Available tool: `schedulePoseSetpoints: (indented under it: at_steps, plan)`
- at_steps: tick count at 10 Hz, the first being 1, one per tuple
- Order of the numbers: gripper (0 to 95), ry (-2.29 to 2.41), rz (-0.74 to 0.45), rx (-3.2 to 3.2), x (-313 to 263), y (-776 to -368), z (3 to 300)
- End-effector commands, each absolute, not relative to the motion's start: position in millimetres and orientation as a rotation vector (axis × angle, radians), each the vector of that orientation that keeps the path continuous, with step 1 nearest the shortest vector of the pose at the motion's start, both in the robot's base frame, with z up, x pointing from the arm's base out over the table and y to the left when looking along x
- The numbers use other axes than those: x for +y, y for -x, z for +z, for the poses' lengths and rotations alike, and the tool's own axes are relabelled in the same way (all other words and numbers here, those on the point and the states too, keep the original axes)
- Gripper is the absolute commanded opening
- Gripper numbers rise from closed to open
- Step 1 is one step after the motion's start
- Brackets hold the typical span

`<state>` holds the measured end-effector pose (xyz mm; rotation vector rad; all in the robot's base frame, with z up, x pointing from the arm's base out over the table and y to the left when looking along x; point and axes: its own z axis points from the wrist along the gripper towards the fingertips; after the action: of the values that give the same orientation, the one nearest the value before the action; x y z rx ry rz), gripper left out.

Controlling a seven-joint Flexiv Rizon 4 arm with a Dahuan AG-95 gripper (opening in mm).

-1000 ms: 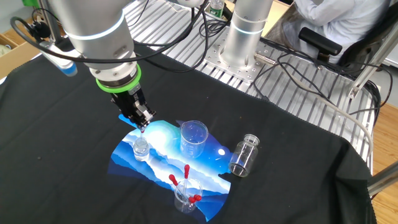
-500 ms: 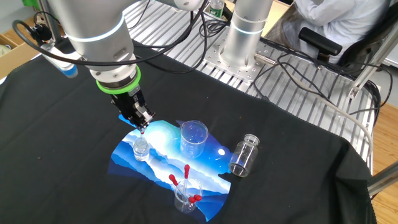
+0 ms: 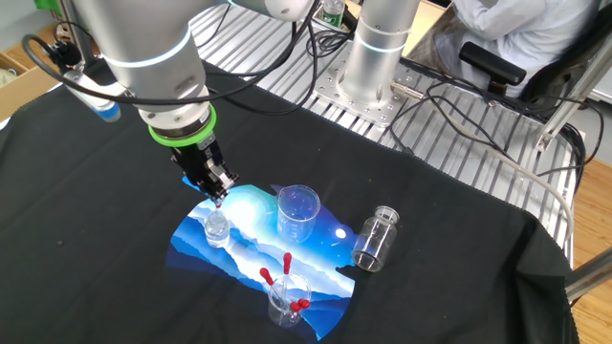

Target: Transfer liquid using a dropper

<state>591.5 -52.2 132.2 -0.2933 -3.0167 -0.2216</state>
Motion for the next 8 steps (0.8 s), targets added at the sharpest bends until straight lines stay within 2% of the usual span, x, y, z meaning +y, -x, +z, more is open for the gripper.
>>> schedulePoseSetpoints:
  at_steps: [1,8]
  plan:
    - [0.0,0.298,-0.222,-3.014,-52.2,-591.7,131.4]
    - [0.0,0.306,-0.203,-3.017,-51.9,-593.4,131.3]
